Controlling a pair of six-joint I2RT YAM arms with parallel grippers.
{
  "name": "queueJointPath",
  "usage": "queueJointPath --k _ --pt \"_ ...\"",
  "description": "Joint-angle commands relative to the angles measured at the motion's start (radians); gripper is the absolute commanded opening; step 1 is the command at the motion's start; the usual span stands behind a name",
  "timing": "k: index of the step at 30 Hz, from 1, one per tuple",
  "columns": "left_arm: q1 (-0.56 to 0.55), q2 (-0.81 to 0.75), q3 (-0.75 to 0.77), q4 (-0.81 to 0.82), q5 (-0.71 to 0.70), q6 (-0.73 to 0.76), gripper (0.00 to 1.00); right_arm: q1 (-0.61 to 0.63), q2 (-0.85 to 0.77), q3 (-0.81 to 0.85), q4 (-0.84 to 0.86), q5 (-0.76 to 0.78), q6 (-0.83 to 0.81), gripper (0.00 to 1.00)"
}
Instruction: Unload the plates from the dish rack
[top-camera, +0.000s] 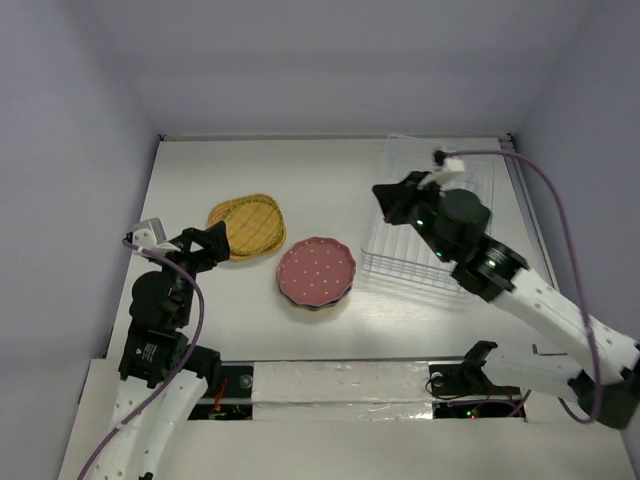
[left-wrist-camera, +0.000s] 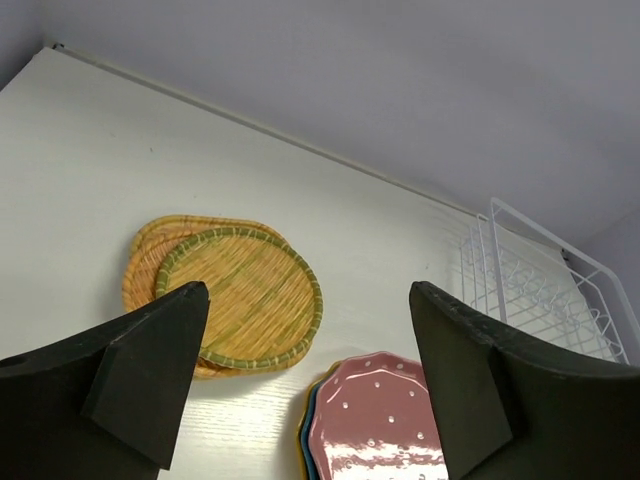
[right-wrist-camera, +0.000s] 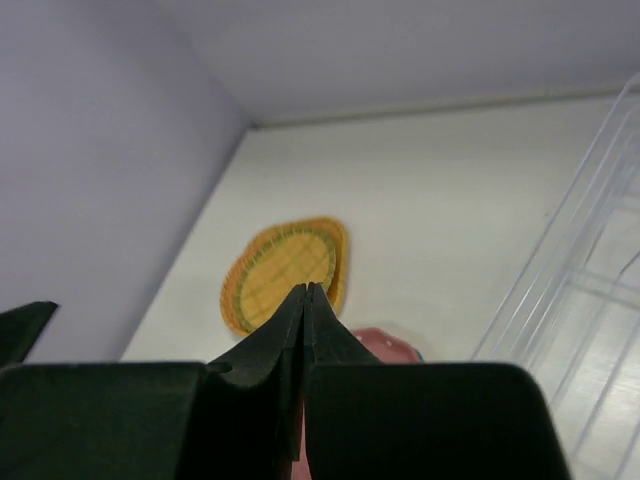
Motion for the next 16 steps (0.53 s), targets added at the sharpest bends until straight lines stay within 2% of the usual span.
queueJointPath --k 1,3,4,5,7,8,11,16 --pt "0.005 0.001 0.055 0.044 0.003 0.004 0.80 0.005 -0.265 -0.079 0.017 0.122 -0.069 0.03" --pt "0.005 0.011 0.100 0.055 0.003 0.000 0.83 0.005 -0.387 -0.150 0.012 0.160 -0.074 0.21" --pt "0.005 0.019 0.122 0.063 0.003 -0.006 0.84 0.005 -0.513 -0.177 0.018 0.179 -0.071 0.40" --pt "0.005 0.022 0.141 0.066 0.003 -0.008 0.85 0.005 -0.574 -0.208 0.026 0.199 -0.058 0.50" --pt "0.005 0.027 0.202 0.075 0.003 -0.016 0.86 0.005 -0.688 -0.303 0.055 0.254 -0.040 0.62" --pt "0.005 0.027 0.213 0.081 0.003 -0.023 0.87 0.005 -0.779 -0.329 0.060 0.271 -0.040 0.71" --pt "0.005 0.012 0.224 0.119 0.003 -0.039 0.88 0.005 -0.879 -0.406 0.060 0.326 -0.038 0.80" --pt "0.005 0.012 0.168 0.124 0.003 -0.045 0.86 0.005 -0.845 -0.420 0.002 0.342 -0.021 0.81"
